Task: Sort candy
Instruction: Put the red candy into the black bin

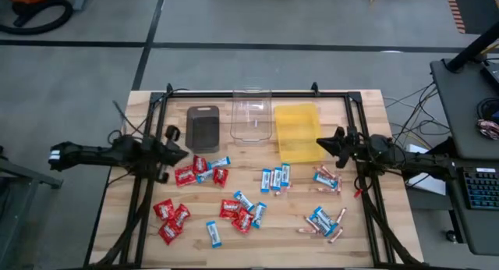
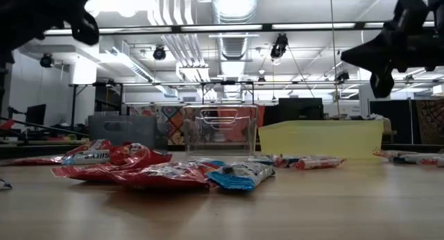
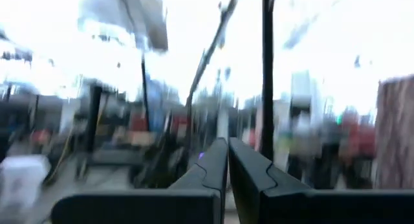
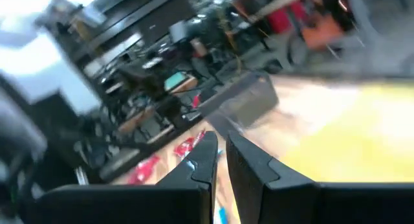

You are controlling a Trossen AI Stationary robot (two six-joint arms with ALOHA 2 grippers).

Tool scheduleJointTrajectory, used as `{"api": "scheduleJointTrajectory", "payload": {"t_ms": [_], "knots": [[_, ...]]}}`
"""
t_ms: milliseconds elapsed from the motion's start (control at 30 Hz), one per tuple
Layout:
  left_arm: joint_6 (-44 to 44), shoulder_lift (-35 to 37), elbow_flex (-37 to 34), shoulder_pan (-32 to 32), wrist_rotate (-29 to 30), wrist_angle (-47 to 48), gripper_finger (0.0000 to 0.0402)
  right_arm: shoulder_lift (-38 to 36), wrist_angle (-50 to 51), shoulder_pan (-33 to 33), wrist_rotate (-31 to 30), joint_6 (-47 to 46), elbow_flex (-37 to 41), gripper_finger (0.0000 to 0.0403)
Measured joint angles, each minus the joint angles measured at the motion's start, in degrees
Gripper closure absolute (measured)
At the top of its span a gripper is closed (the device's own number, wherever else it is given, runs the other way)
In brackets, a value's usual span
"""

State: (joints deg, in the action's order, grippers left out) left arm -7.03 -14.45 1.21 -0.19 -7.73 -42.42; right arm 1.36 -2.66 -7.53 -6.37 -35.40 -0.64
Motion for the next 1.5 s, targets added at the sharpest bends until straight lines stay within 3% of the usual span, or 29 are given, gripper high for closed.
{"api": "scheduleJointTrajectory", "payload": {"t_ms": [133,467,600,833,967,1167,1500], "knots": [[-4.6,-0.87,0.04,0.02,3.51,-9.45,0.0402,1.14,-0.96,0.0,-0.09,-5.43,0.0,0.0374],[-14.33,-8.19,0.04,0.09,4.88,-8.32,0.0402,5.49,-10.86,0.0,-0.11,-10.61,0.0,0.0374],[-21.11,-10.81,3.56,0.05,3.86,7.1,0.0402,6.68,-13.73,0.0,-0.13,-10.67,0.0,0.0374],[-27.71,-15.84,20.16,-2.24,3.79,58.71,0.0402,6.58,-14.53,0.0,-0.29,-10.58,0.0,0.0374],[-33.03,-20.16,26.79,-7.74,3.93,79.04,0.0402,6.59,-14.47,0.0,0.37,-10.57,0.0,0.0374],[-39.52,-26.14,29.59,-14.66,4.23,87.1,0.0402,6.6,-14.43,0.0,0.3,-10.53,0.0,0.0374],[-42.74,-36.16,29.62,-15.01,3.77,87.84,0.0397,6.65,-14.36,0.0,1.47,-8.23,-0.02,0.0366]]}}
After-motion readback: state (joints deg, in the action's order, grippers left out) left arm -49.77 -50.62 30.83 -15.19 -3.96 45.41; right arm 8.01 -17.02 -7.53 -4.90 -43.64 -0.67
